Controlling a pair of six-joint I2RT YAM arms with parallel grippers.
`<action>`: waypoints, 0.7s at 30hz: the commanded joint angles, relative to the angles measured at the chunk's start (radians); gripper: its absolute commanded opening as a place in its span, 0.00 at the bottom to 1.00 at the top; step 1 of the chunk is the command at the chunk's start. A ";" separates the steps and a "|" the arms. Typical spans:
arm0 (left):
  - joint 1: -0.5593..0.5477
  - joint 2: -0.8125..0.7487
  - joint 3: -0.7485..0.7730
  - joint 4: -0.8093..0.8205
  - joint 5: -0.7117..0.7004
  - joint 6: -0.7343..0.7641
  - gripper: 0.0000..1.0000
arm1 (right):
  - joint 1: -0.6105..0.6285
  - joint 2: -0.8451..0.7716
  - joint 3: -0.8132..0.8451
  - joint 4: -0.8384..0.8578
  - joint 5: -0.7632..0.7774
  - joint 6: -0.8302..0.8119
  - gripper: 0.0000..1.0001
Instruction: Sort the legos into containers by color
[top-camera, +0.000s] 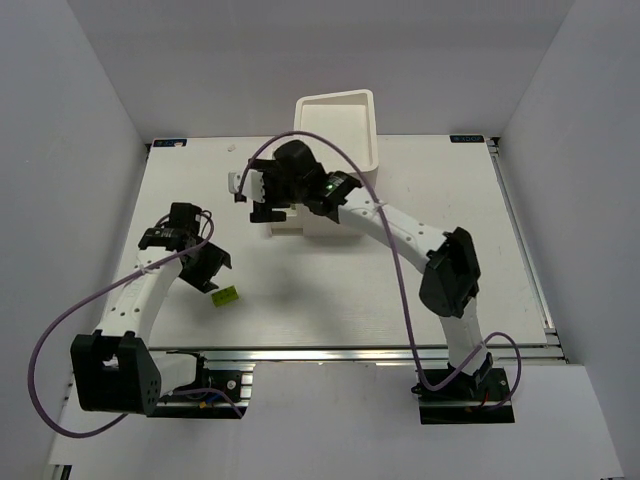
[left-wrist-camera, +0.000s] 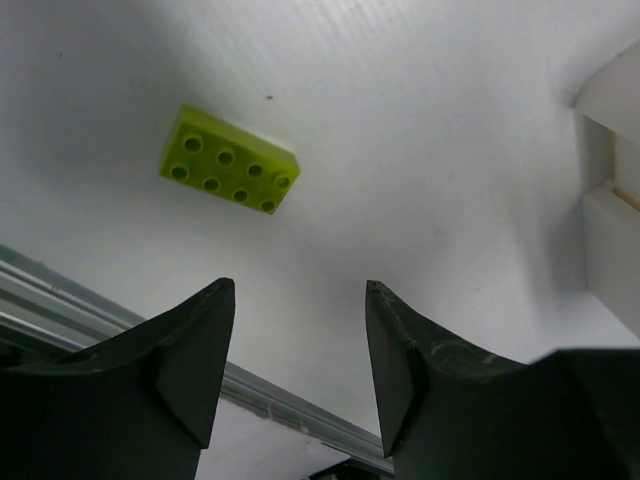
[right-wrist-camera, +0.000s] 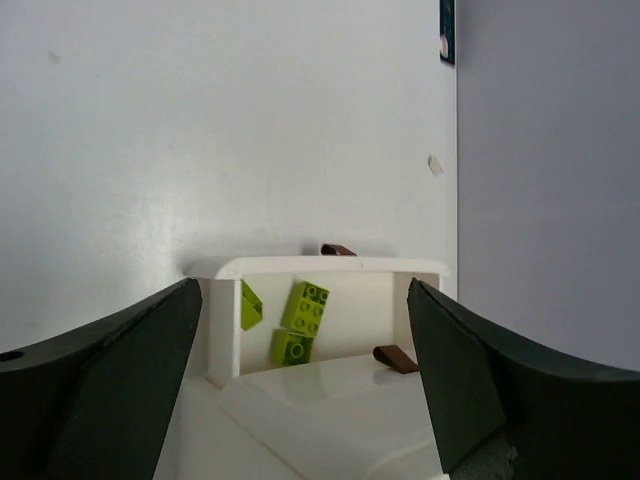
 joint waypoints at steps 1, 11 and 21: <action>-0.004 0.000 -0.010 -0.080 0.022 -0.114 0.65 | -0.029 -0.136 -0.028 -0.089 -0.262 0.120 0.89; -0.020 0.003 -0.156 -0.008 0.037 -0.493 0.80 | -0.128 -0.254 -0.176 -0.023 -0.342 0.290 0.89; 0.000 0.182 -0.153 0.149 -0.052 -0.596 0.88 | -0.200 -0.369 -0.329 0.022 -0.348 0.353 0.89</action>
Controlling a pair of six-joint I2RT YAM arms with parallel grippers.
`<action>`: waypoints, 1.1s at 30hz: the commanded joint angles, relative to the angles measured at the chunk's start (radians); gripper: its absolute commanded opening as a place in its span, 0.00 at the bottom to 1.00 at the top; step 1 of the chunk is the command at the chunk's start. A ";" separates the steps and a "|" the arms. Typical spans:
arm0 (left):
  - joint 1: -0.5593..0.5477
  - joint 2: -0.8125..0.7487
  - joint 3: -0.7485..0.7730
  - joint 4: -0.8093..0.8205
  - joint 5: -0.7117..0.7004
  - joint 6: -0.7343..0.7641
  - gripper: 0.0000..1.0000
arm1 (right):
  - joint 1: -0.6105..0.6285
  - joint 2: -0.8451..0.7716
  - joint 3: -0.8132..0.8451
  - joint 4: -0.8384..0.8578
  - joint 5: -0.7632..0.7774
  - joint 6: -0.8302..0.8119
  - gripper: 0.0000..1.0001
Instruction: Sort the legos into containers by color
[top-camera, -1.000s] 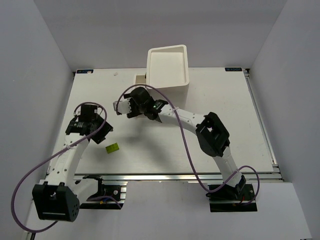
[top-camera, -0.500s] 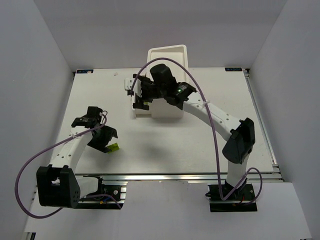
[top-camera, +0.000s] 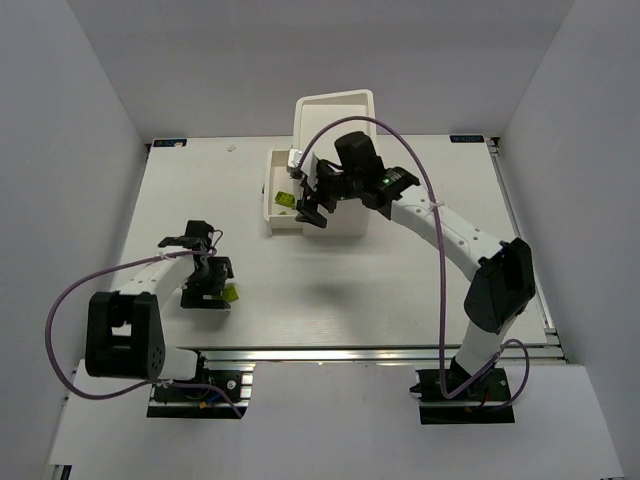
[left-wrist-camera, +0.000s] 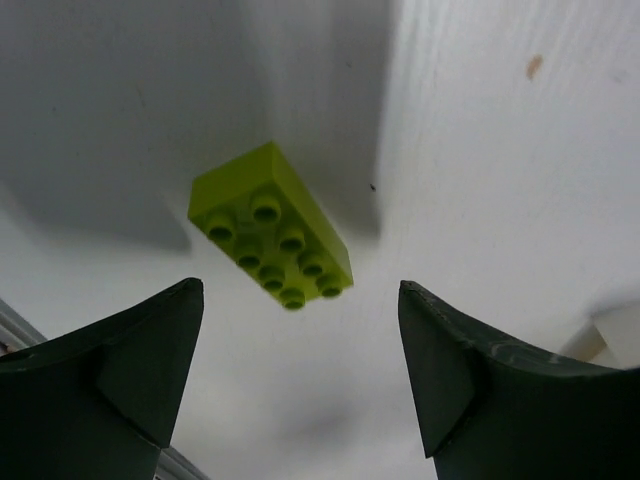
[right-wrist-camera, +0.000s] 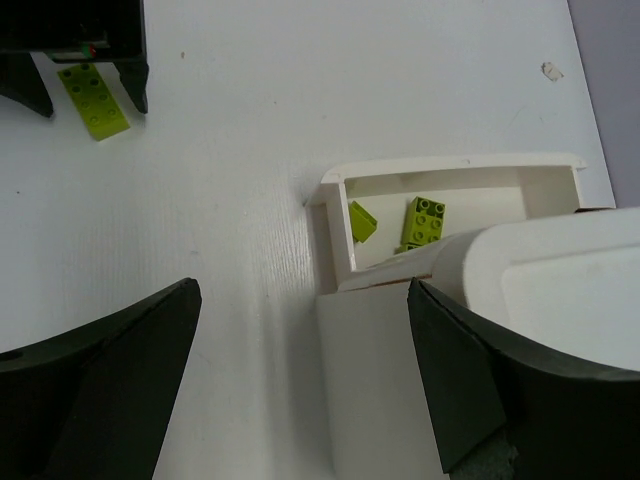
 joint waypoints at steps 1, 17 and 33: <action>0.005 0.064 0.024 0.046 -0.030 -0.063 0.88 | -0.019 -0.093 -0.027 0.053 -0.015 0.037 0.89; -0.006 0.144 0.240 0.369 0.126 0.423 0.00 | -0.111 -0.283 -0.198 0.127 -0.220 0.100 0.89; -0.047 0.763 0.975 0.500 0.541 0.901 0.30 | -0.174 -0.370 -0.327 0.145 -0.123 0.117 0.89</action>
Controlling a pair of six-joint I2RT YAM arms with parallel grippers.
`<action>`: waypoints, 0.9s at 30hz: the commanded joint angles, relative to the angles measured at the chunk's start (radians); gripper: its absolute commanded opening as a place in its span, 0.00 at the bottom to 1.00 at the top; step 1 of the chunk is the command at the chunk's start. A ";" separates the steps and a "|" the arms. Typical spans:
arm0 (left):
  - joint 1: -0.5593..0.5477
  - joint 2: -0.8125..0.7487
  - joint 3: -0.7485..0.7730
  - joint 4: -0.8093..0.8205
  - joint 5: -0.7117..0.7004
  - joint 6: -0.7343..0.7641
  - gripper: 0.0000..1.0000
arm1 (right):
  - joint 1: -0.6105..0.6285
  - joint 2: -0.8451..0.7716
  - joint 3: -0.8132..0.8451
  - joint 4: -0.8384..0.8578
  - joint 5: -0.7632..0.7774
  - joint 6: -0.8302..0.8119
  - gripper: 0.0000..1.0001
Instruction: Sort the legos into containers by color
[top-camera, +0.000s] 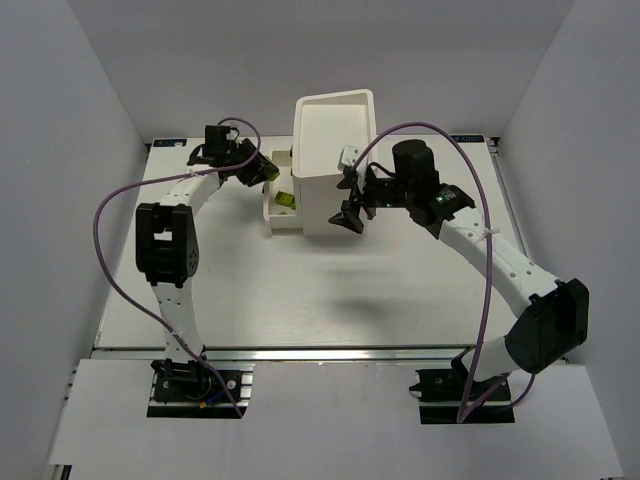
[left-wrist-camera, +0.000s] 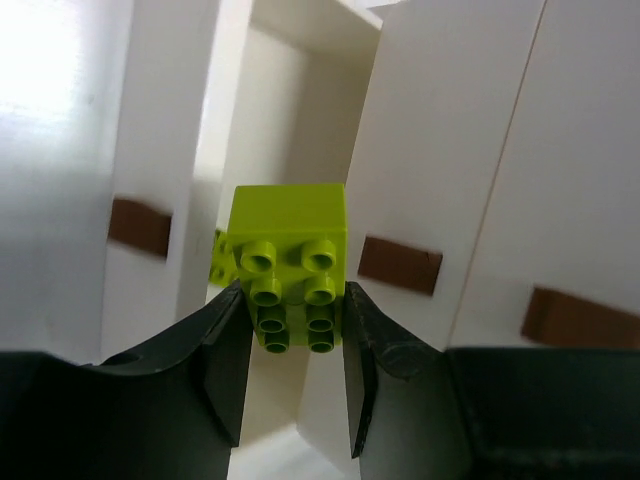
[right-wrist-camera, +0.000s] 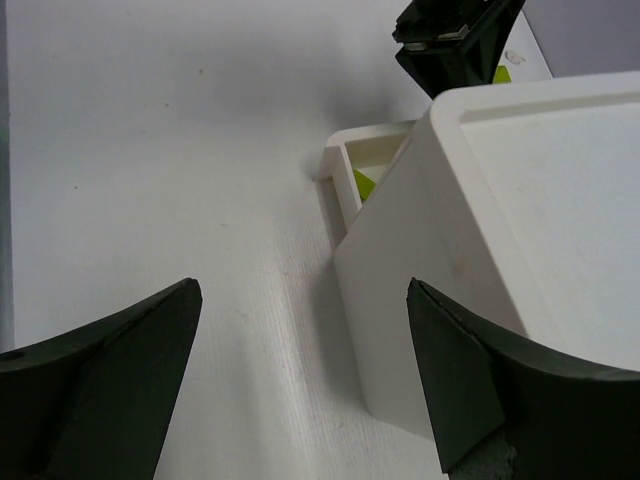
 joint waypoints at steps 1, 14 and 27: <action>-0.022 0.063 0.127 -0.095 0.105 0.109 0.34 | -0.018 -0.046 -0.003 0.034 0.031 0.016 0.89; -0.041 -0.002 0.165 -0.038 -0.008 0.132 0.00 | -0.099 -0.066 -0.031 0.093 0.120 0.112 0.87; -0.012 -0.164 -0.048 -0.065 -0.364 0.175 0.00 | -0.223 -0.147 -0.118 0.215 0.342 0.422 0.00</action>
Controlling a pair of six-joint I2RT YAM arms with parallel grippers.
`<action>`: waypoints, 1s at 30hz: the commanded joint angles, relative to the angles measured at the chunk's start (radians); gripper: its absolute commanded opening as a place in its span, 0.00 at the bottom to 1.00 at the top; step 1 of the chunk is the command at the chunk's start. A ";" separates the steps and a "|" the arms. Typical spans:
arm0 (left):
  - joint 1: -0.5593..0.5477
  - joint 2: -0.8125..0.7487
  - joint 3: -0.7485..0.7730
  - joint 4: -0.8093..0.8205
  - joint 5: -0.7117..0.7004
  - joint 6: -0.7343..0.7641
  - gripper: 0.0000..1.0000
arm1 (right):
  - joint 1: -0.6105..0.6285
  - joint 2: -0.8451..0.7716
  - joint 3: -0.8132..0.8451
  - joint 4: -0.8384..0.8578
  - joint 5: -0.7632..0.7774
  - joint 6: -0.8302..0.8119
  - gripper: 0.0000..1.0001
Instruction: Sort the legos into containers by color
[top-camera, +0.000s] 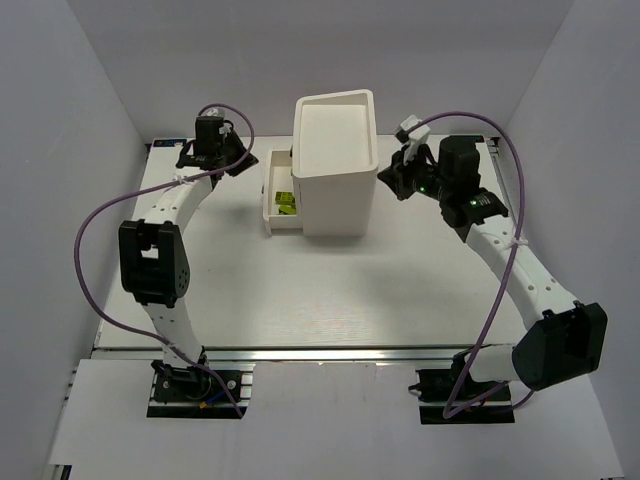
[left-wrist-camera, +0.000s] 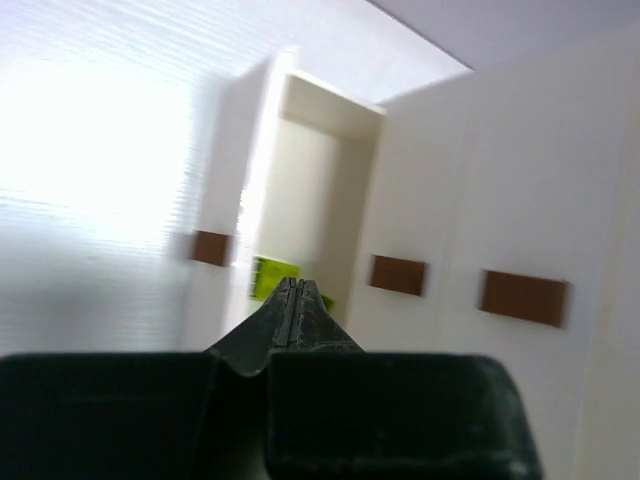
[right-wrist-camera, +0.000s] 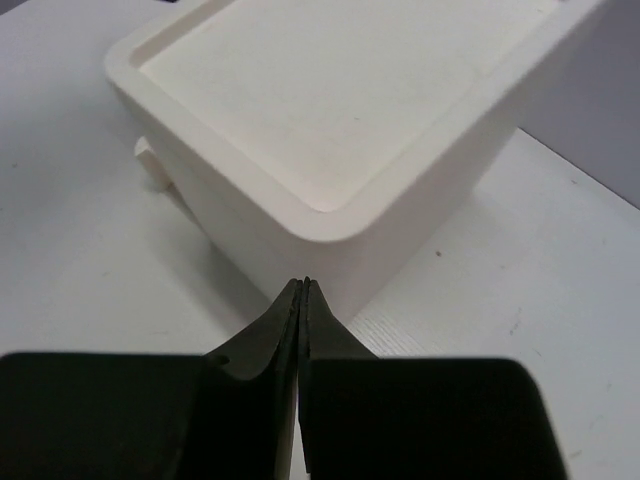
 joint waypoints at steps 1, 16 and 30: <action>0.007 0.000 -0.011 -0.108 -0.167 0.041 0.00 | -0.027 -0.036 -0.015 0.072 0.162 0.135 0.00; -0.003 0.249 0.171 -0.185 -0.148 0.049 0.05 | -0.069 0.447 0.331 -0.020 0.118 0.229 0.00; -0.069 0.471 0.342 0.026 0.423 -0.033 0.07 | -0.084 0.576 0.405 0.027 -0.196 0.342 0.00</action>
